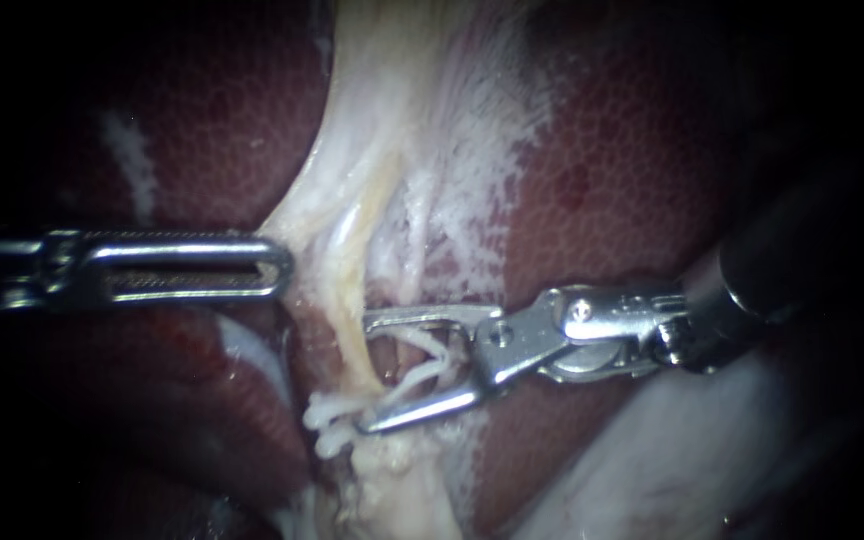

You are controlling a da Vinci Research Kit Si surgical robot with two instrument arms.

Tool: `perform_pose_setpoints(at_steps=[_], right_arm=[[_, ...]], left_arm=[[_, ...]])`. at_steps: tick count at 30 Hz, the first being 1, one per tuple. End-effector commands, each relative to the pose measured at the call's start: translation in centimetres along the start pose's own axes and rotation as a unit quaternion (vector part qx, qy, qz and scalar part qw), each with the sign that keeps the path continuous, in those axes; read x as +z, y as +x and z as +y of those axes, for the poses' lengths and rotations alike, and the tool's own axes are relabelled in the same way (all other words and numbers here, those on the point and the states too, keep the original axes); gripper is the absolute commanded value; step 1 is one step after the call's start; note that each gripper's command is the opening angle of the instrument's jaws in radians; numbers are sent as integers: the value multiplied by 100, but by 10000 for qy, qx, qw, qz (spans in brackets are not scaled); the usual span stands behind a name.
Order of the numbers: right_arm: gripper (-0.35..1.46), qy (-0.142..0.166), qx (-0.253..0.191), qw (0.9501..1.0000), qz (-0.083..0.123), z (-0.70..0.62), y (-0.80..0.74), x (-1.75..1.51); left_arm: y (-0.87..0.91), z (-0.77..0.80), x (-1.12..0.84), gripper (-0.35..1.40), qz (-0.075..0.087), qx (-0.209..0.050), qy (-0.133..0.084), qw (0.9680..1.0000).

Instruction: Clipping third clip left tube

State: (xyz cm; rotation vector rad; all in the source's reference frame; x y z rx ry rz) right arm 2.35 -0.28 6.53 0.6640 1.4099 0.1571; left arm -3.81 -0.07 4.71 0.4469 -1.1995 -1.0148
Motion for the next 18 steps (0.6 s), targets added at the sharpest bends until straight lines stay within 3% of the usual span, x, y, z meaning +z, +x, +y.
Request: perform_pose_setpoints(at_steps=[1, 10, 18], right_arm=[[60, 4, 5, 10000, 0, -3, 5, 1], [60, 186, 101, 9998, 26, -15, 18, 8], [60, 272, 176, 9995, 38, -13, 22, 23]], left_arm=[[0, 0, 0, -35, 0, 0, 5, 10000], [1, 2, 0, -35, 1, 1, 6, 10000], [1, 2, 1, -35, 0, 1, 6, 10000]])
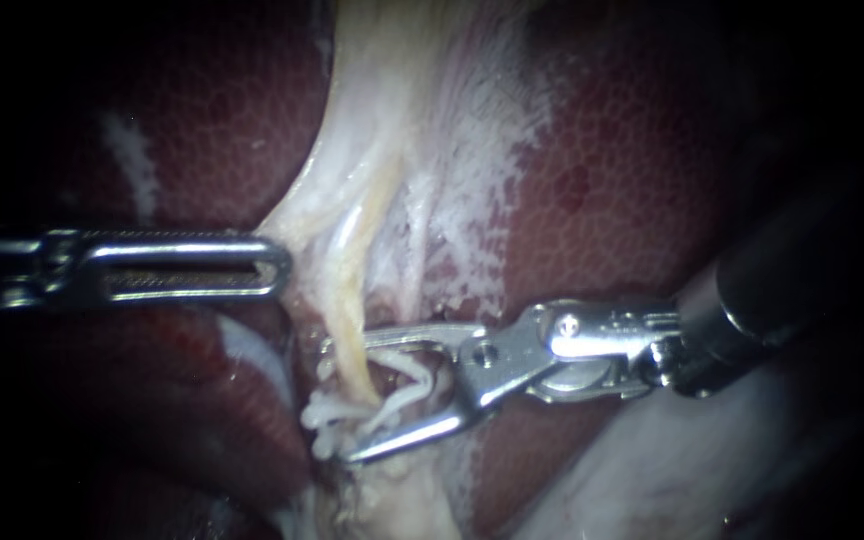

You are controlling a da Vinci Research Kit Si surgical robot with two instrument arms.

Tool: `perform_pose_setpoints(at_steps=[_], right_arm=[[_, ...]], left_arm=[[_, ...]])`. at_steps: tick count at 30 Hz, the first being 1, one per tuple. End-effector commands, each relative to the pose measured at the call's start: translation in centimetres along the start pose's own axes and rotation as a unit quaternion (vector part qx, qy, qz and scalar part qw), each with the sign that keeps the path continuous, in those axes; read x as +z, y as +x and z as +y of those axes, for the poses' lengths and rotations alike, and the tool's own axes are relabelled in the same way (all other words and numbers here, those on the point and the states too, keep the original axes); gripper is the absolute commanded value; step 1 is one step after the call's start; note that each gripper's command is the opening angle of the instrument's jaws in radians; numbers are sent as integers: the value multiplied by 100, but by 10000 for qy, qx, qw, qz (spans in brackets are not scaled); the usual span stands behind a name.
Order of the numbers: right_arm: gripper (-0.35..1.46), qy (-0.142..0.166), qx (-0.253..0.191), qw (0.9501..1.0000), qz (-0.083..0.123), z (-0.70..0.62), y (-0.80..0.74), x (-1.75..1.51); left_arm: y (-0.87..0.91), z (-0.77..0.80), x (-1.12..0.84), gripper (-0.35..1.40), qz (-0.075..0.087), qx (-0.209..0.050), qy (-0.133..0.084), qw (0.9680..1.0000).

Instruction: Clipping third clip left tube

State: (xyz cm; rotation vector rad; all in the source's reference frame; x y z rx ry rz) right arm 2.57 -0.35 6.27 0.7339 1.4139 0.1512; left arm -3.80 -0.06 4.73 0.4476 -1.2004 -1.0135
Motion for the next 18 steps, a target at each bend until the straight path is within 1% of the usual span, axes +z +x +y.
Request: perform_pose_setpoints(at_steps=[1, 5, 6, 7, 13, 18], right_arm=[[60, 2, -5, 10000, 1, 2, -1, 3], [60, -3, -3, 10000, 5, 8, 1, 11], [60, -1, -3, 10000, 7, 11, 2, 15], [60, 0, -3, 10000, 7, 12, 2, 15], [59, 12, 30, 10000, 19, 27, 6, 26], [59, 25, 55, 10000, 36, 38, 13, 27]], left_arm=[[0, 0, 0, -35, 1, -2, -1, 10000], [1, 0, 1, -35, -1, -1, -5, 10000], [1, 0, 1, -35, -1, 0, -6, 10000], [1, 0, 1, -35, -1, 0, -6, 10000], [1, -1, 1, -35, -2, 1, -8, 10000], [1, -2, 1, -35, -2, 1, -9, 10000]])
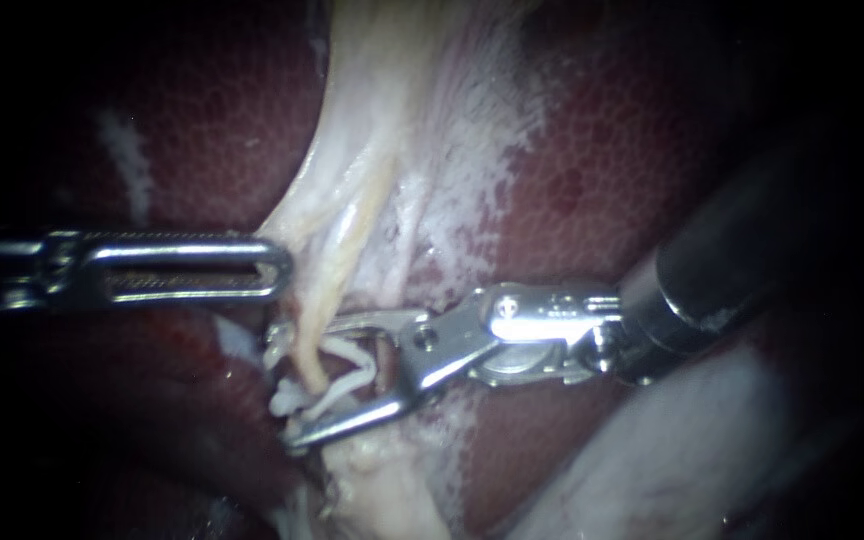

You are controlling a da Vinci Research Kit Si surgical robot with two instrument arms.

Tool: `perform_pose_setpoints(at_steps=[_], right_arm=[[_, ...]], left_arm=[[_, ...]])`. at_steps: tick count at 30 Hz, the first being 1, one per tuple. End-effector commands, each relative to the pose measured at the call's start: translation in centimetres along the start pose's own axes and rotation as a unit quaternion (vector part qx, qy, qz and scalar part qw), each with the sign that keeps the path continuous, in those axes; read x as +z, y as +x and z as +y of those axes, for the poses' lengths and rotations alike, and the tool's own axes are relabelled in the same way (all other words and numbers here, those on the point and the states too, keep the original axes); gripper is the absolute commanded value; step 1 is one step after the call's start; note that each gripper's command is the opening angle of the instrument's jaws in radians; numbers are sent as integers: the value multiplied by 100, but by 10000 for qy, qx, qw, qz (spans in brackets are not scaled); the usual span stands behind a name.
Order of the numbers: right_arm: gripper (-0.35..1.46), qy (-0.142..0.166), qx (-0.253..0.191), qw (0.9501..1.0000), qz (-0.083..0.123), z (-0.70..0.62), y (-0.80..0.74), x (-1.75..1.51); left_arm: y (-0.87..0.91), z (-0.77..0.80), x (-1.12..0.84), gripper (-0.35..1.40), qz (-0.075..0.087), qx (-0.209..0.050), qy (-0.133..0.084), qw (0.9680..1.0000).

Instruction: Clipping third clip left tube

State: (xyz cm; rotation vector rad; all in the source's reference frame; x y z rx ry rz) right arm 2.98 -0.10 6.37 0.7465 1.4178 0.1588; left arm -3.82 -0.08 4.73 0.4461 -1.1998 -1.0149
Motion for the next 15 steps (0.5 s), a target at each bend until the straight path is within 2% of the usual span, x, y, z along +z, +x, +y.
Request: perform_pose_setpoints(at_steps=[1, 7, 15], right_arm=[[58, 6, 3, 10000, 3, 2, 3, -2], [56, 122, 20, 9999, 28, 14, 14, -10], [56, 105, 46, 9999, 44, 25, 20, -8]], left_arm=[[-1, 0, 0, -35, 0, 2, -1, 10000], [-1, 0, 0, -35, 0, 1, -1, 10000], [-1, -1, 0, -35, -1, 1, -4, 10000]])
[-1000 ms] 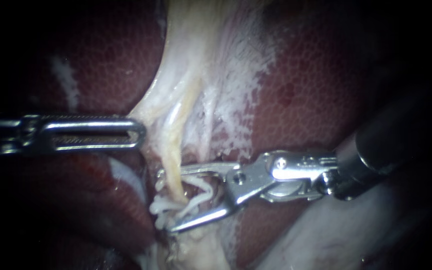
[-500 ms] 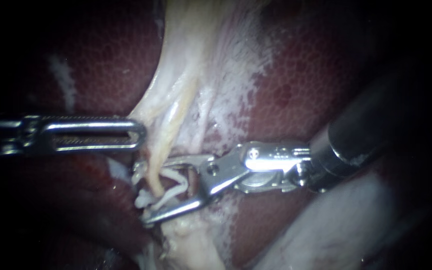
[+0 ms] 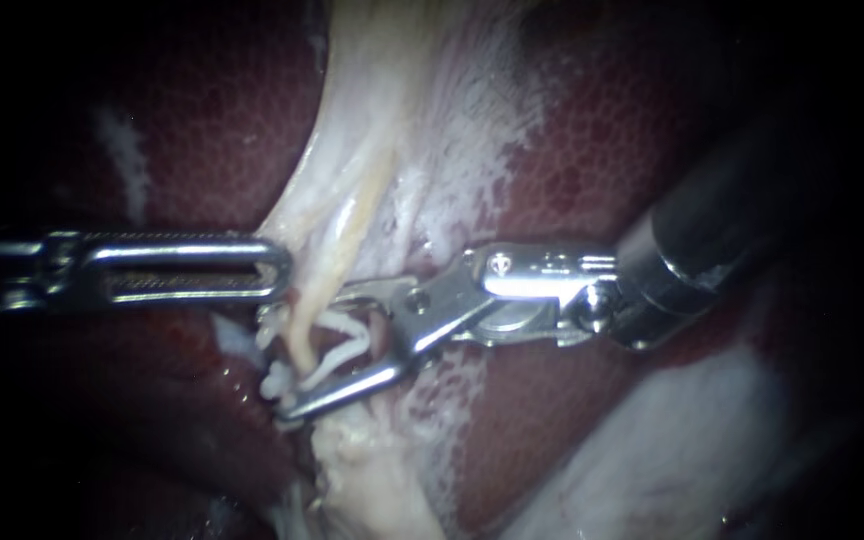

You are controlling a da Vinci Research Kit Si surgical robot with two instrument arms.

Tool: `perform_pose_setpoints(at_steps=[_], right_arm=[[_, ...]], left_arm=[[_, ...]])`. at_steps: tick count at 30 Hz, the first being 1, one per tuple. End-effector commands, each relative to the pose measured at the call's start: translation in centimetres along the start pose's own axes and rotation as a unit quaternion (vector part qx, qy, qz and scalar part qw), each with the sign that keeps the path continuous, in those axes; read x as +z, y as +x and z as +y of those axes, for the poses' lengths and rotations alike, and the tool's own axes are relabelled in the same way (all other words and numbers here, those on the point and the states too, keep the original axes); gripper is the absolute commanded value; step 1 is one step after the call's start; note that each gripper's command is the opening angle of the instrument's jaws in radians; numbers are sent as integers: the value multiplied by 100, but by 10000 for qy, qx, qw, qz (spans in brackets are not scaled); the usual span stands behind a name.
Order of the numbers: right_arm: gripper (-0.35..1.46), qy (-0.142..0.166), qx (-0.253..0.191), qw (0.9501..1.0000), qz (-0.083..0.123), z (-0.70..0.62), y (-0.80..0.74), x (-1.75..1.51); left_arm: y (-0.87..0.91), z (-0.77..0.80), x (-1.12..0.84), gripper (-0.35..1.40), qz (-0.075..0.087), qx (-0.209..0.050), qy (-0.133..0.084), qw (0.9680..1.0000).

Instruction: Clipping third clip left tube

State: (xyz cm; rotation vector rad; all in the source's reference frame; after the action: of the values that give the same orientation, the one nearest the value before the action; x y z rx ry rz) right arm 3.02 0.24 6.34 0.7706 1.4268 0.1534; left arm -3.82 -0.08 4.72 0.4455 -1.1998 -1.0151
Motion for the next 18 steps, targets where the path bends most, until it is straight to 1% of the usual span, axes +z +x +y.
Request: perform_pose_setpoints(at_steps=[1, 7, 18], right_arm=[[56, -6, 4, 10000, 1, 0, -1, 2], [57, -22, 12, 10000, 6, 4, 2, 7], [59, -36, 8, 10000, 68, 5, 5, 14]], left_arm=[[0, 0, 0, -35, 0, 0, -1, 10000], [0, 0, 0, -35, 0, -1, -2, 10000], [-1, -2, -1, -35, 0, -4, -2, 10000]])
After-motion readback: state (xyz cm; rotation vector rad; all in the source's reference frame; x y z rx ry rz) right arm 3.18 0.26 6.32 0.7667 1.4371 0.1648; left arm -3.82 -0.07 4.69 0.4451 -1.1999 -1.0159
